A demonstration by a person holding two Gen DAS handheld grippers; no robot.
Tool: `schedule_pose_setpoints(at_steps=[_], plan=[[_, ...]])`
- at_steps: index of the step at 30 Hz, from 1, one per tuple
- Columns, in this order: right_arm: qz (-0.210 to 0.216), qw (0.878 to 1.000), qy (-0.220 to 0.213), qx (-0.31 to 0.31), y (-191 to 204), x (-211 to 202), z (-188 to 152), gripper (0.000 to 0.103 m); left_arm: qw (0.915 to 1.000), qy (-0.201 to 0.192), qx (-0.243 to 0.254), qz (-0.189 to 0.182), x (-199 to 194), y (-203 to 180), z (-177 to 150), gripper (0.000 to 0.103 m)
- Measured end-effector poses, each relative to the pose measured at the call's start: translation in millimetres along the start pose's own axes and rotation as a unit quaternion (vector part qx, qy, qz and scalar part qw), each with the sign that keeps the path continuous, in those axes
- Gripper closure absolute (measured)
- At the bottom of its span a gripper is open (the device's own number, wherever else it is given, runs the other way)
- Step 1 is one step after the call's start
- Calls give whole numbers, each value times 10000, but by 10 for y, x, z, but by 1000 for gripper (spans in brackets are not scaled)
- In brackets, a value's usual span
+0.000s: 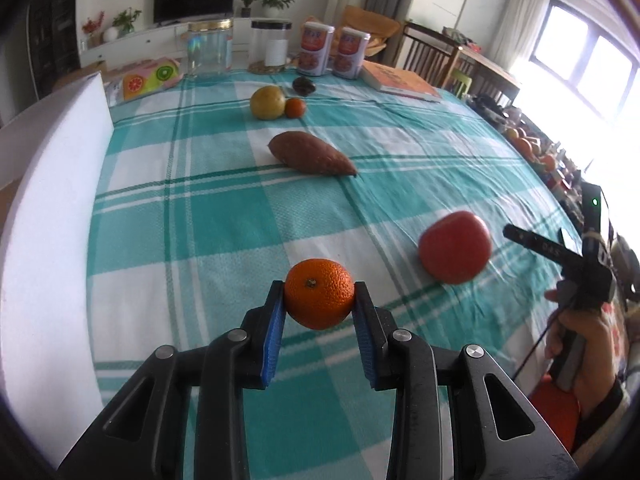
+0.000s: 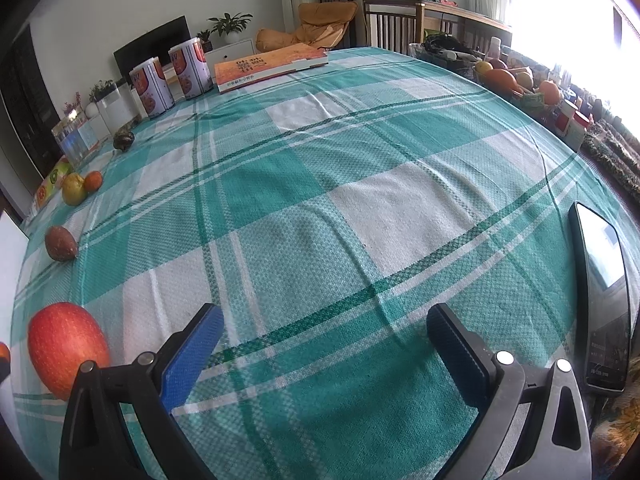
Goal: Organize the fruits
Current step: 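Carry the tangerine toward the white box with the left gripper while the right grasps a red sweet potato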
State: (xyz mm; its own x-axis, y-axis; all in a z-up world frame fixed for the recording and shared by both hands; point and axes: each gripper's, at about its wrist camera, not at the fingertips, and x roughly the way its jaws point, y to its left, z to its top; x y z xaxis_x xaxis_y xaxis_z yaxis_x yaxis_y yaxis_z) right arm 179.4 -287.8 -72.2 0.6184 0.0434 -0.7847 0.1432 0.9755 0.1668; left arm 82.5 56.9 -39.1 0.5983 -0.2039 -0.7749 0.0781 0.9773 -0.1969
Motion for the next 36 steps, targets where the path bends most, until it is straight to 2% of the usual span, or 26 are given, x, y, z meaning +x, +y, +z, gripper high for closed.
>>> schedule_pose_setpoints(at_steps=[3, 5, 7, 9, 11, 15, 16, 17, 19, 20, 21, 22, 27, 29, 31, 33, 34, 36], plan=[[851, 9960, -184, -222, 475, -300, 160, 2, 9999, -37, 110, -123, -232, -15, -125, 69], [1273, 9880, -205, -850, 1034, -442, 308, 2, 9996, -5, 33, -275, -318, -6, -172, 69], [1464, 9757, -54, -1631, 1676, -450, 402, 2, 9991, 2, -58, -416, -393, 4, -196, 69], [1321, 9611, 354, -2401, 2303, -228, 421, 2, 9983, -41, -158, -565, -491, 10, -201, 69], [1094, 9486, 871, -2840, 2775, 157, 399, 3, 9973, -123, -234, -688, -615, 30, -194, 69], [669, 9257, 1399, -3449, 3258, 788, 257, 5, 9965, -298, -226, -752, -873, 93, -204, 69], [569, 9199, 1524, -3570, 3307, 906, 211, 11, 9964, -315, -246, -748, -922, 125, -207, 69], [515, 9166, 1634, -3612, 3306, 996, 185, 24, 9964, -324, -278, -738, -959, 165, -215, 69], [615, 9236, 1689, -3387, 3236, 1034, 213, 34, 9963, -318, -356, -712, -1002, 242, -229, 69], [613, 9267, 1699, -3297, 3189, 1026, 231, 52, 9962, -314, -408, -697, -1011, 281, -233, 69], [744, 9286, 1758, -3183, 3133, 1011, 247, 57, 9962, -313, -455, -675, -1016, 315, -235, 69], [924, 9318, 1821, -3000, 3061, 989, 261, 67, 9962, -308, -488, -650, -1014, 345, -231, 69], [1476, 9516, 1789, -2016, 2631, 759, 329, 69, 9942, -383, -689, -729, -1059, 479, -170, 69], [1823, 9544, 1760, -1580, 2470, 603, 350, 70, 9935, -483, -730, -733, -1152, 525, -150, 69], [2221, 9518, 1737, -1203, 2339, 442, 371, 75, 9926, -615, -776, -701, -1267, 596, -121, 69], [2696, 9431, 1740, -872, 2279, 295, 393, 103, 9922, -741, -826, -570, -1369, 690, -95, 69], [2914, 9382, 1726, -716, 2241, 215, 400, 103, 9919, -804, -868, -468, -1415, 748, -90, 69], [2992, 9373, 1647, -699, 2206, 132, 441, 103, 9910, -875, -969, -282, -1473, 858, -96, 69]])
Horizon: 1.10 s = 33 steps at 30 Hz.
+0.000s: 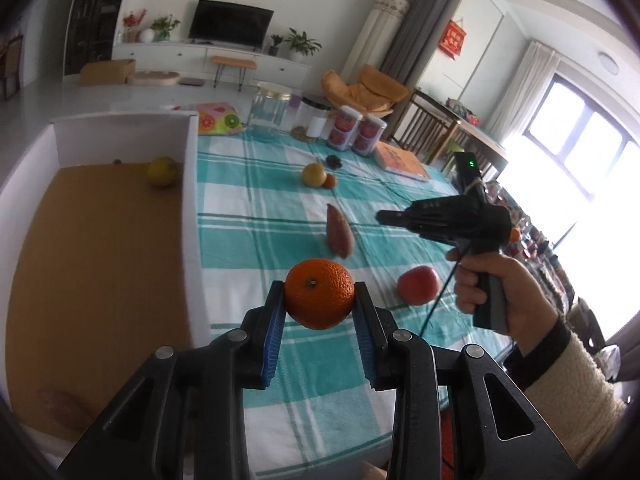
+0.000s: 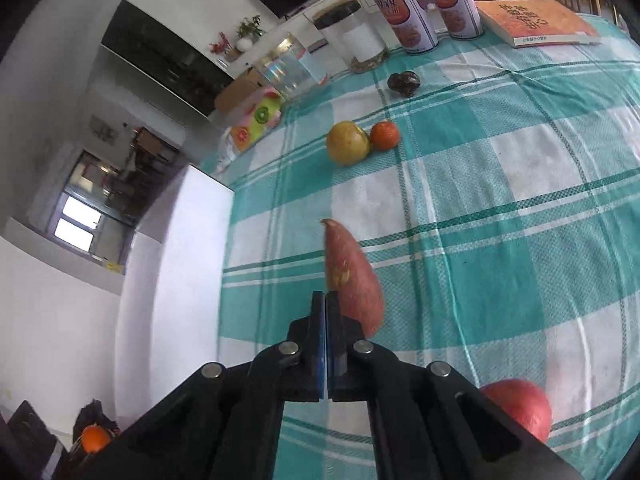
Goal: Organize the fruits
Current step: 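Carry the tangerine toward the white box with the left gripper while the right grasps a red sweet potato, then open both grippers over the box to drop the tangerine and sweet potato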
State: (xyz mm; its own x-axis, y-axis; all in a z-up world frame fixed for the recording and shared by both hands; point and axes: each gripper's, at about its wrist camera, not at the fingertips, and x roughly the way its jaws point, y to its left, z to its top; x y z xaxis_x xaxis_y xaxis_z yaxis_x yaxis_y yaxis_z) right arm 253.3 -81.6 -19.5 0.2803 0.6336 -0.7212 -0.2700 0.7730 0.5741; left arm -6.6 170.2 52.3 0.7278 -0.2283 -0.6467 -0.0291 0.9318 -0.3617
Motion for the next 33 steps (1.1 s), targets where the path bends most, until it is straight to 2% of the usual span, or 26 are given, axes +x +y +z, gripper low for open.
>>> schedule_pose_setpoints(at_steps=[3, 5, 6, 8, 9, 11, 13, 15, 16, 17, 19, 21, 23, 27, 30, 33], plan=[[35, 9997, 89, 211, -103, 28, 56, 102, 9997, -98, -187, 98, -97, 141, -32, 69], [-261, 9995, 29, 185, -120, 43, 77, 99, 9995, -137, -234, 130, -143, 187, -76, 69], [-398, 9992, 11, 103, -99, 65, 86, 90, 9995, -135, -252, 135, -162, 199, -102, 69], [-556, 9984, 99, -19, -31, 180, 118, 55, 9994, -94, -303, 116, -150, 232, -122, 69], [-640, 9979, 95, -77, 9, 234, 132, 50, 9994, -86, -324, 97, -141, 242, -126, 69], [-797, 9966, 124, -182, 91, 420, 184, 49, 9993, -90, -345, 57, -123, 246, -116, 69], [-818, 9959, 377, -82, 104, 697, 237, 49, 9993, -104, -348, 35, -127, 250, -110, 69], [-1122, 9925, 474, -101, 126, 913, 279, 47, 9994, -91, -346, 43, -141, 270, -116, 69], [-1265, 9905, 498, -189, 136, 1001, 290, 48, 9993, -79, -351, 62, -146, 286, -120, 69], [-1449, 9873, 585, -287, 140, 1083, 289, 58, 9993, -57, -363, 91, -151, 311, -119, 69], [-1508, 9856, 644, -404, 138, 1137, 268, 62, 9990, -37, -414, 165, -163, 385, -126, 69], [-1269, 9896, 668, -144, 70, 1070, 248, 62, 9984, -34, -489, 282, -177, 481, -133, 69], [-623, 9955, 565, 426, -29, 913, 189, 62, 9975, -12, -554, 439, -173, 588, -139, 69], [667, 9952, 261, 663, 169, 509, -37, 62, 9946, 58, -638, 819, -136, 794, -154, 69], [1593, 9858, 265, 459, 645, 278, -265, 62, 9898, 145, -706, 1232, -94, 984, -197, 69], [2151, 9753, 479, -151, 1361, 232, -569, 62, 9829, 250, -889, 1590, -65, 1222, -264, 69]])
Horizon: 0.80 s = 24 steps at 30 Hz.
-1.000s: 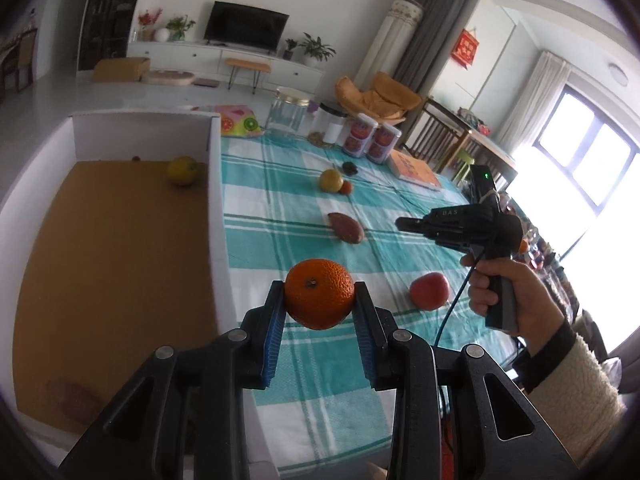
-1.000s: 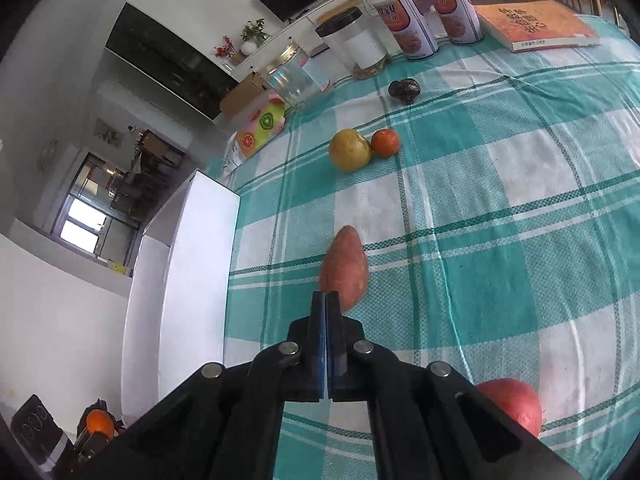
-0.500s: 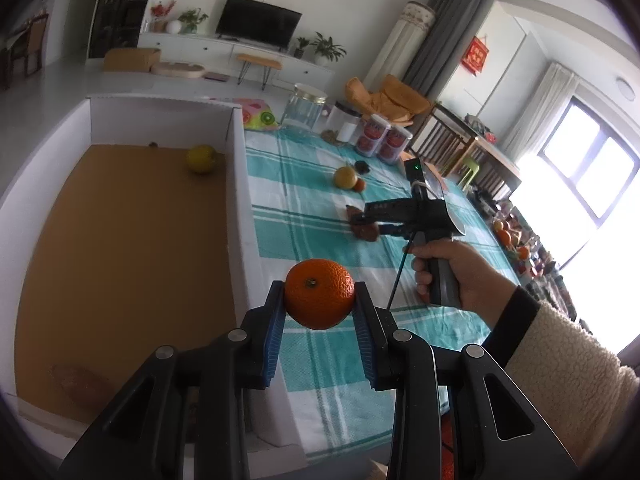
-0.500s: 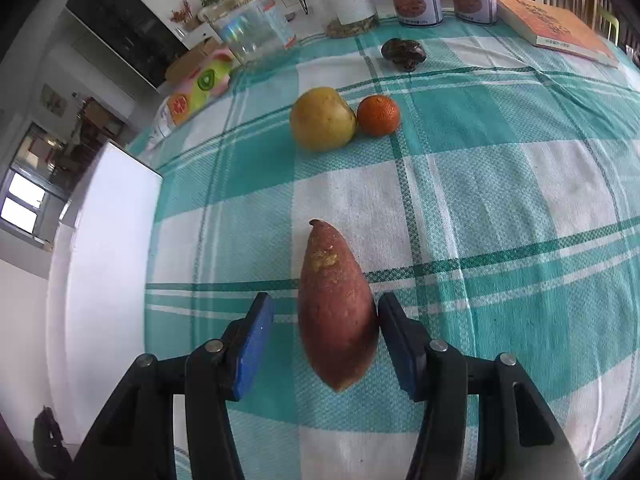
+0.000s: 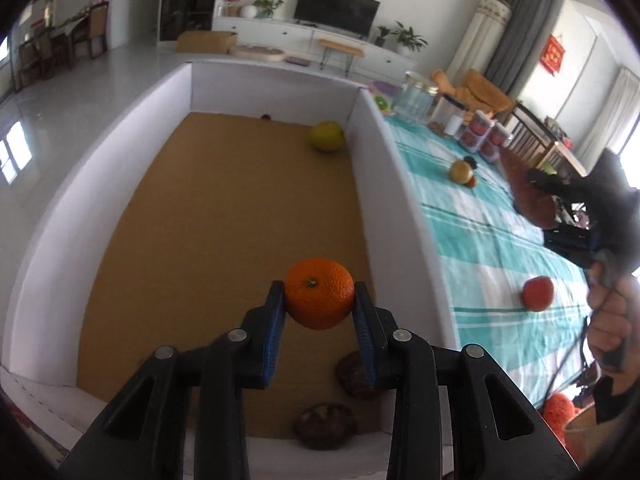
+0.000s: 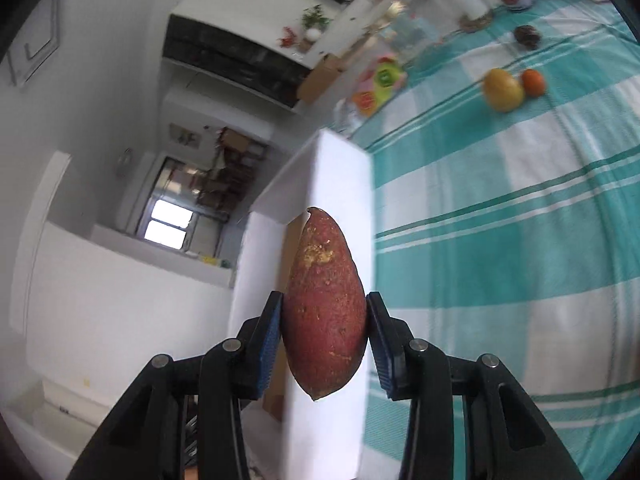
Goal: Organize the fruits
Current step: 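Open both grippers over the box to drop the tangerine and sweet potato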
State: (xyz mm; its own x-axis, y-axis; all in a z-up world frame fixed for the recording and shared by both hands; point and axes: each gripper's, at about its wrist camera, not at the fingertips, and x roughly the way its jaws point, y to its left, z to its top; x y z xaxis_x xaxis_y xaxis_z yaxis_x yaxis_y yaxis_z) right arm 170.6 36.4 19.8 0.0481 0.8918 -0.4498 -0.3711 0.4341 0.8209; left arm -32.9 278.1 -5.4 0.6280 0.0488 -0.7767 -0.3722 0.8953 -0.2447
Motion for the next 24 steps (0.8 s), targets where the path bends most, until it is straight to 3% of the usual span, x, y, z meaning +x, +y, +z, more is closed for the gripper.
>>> schedule_pose_setpoints(at_steps=[4, 9, 11, 12, 13, 15, 19, 21, 24], plan=[[150, 9961, 670, -550, 564, 631, -430, 62, 9992, 101, -284, 270, 32, 231, -75, 69], [-225, 9871, 1236, -994, 743, 1208, -849, 61, 9982, 99, -278, 514, 4, 312, -153, 67], [-335, 9857, 1256, -1074, 741, 1253, -928, 59, 9973, 56, -358, 642, 1, 345, -160, 58], [-318, 9862, 1170, -1126, 749, 1213, -942, 59, 9967, 11, -397, 707, -8, 355, -150, 39], [-311, 9869, 1056, -1183, 755, 1136, -942, 56, 9961, -82, -440, 766, -30, 355, -145, 22], [-431, 9878, 694, -1323, 751, 903, -892, 50, 9946, -326, -491, 854, -96, 319, -126, 19], [-986, 9798, -436, -1684, 561, 146, -727, 29, 9965, -581, -272, 542, -170, 84, -62, 19], [-1601, 9646, -1128, -1764, 329, -284, -725, 22, 9966, -757, -32, 329, -227, -121, -43, 19], [-2721, 9261, -2150, -1485, -149, -968, -737, 22, 9952, -837, 474, -152, -269, -567, -65, 19]])
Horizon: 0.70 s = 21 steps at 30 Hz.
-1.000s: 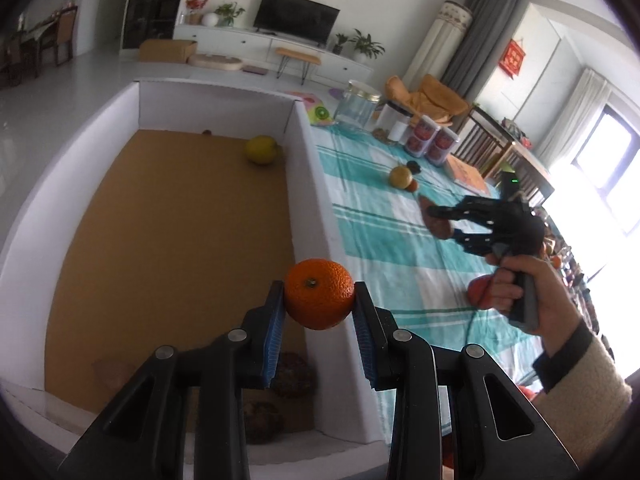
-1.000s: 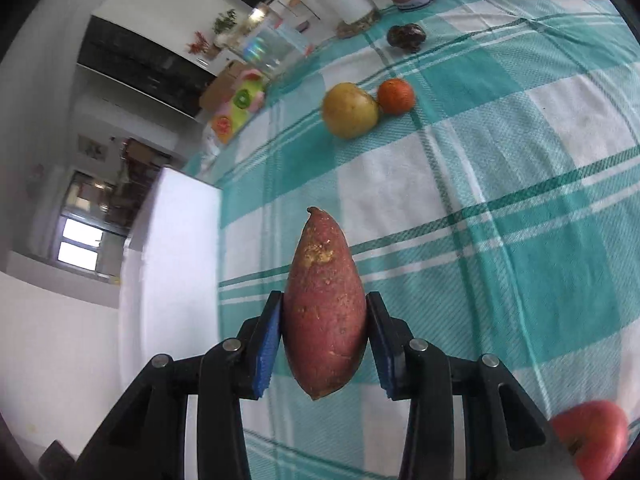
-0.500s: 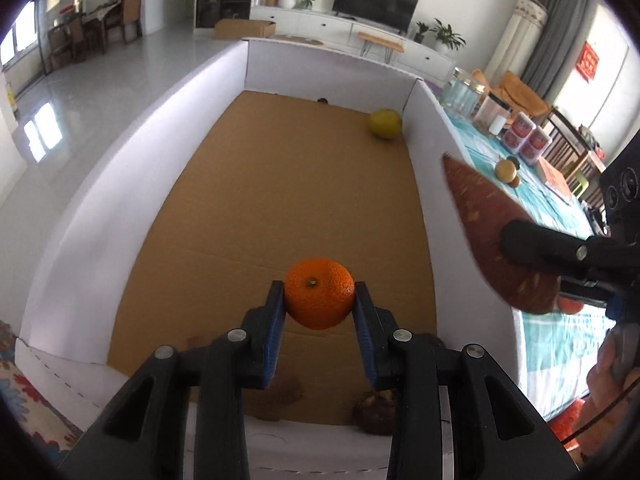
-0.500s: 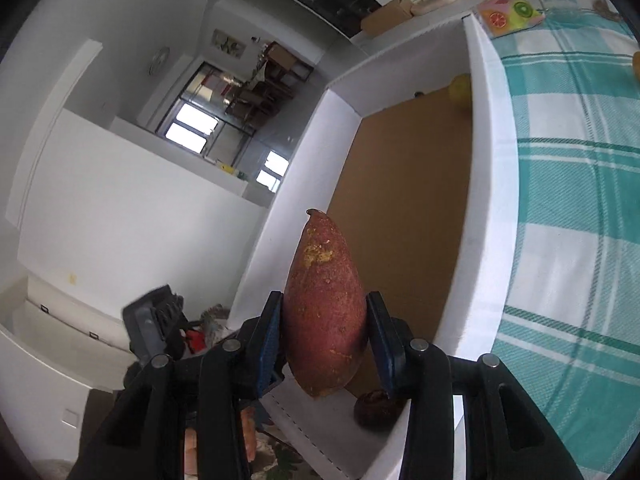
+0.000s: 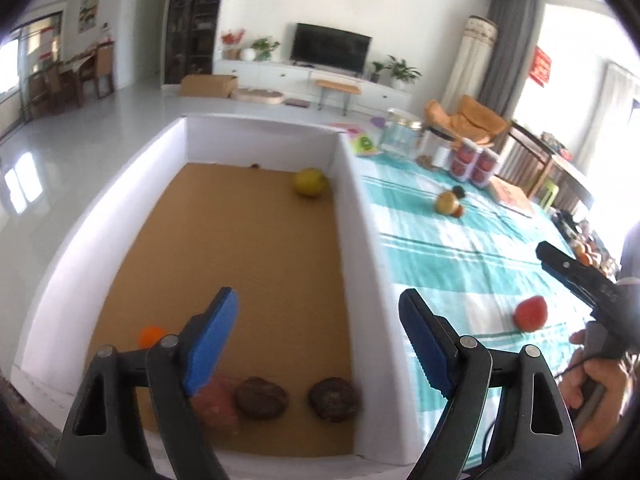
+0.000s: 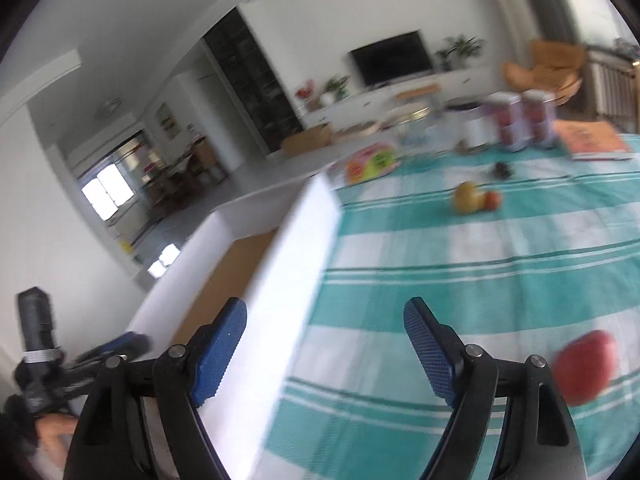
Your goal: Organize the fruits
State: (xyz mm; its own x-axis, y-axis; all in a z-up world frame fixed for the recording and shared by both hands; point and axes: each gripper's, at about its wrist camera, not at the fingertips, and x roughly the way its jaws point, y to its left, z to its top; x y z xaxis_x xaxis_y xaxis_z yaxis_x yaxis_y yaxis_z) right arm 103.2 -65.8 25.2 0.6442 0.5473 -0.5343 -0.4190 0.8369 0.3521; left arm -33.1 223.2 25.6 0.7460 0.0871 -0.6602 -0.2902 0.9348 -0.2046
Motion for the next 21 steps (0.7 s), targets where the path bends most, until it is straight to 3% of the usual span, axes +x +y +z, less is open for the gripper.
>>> schedule_pose_setpoints(at_steps=[2, 5, 9, 12, 17, 21], plan=[[-851, 9950, -349, 384, -601, -191, -53, 22, 9984, 42, 367, -425, -2, -333, 2, 19], [-1941, 9752, -341, 1008, -1469, -351, -56, 22, 9890, 212, 965, -1098, 32, -901, -61, 18], [-2688, 9502, -176, 1566, -2304, -492, -159, 22, 9689, 879, 1264, -1936, 329, -1495, -210, 17], [-2655, 9389, -204, 2179, -2580, -519, -282, 22, 9675, 1197, 1390, -1740, 763, -1794, -349, 17], [-2916, 9341, 306, 2036, -2508, -318, -395, 22, 9726, 1226, 1712, -983, 1388, -1877, -591, 17], [-3004, 9350, 371, 1849, -2457, -220, -422, 22, 9710, 1243, 1940, -644, 1597, -1849, -756, 17]])
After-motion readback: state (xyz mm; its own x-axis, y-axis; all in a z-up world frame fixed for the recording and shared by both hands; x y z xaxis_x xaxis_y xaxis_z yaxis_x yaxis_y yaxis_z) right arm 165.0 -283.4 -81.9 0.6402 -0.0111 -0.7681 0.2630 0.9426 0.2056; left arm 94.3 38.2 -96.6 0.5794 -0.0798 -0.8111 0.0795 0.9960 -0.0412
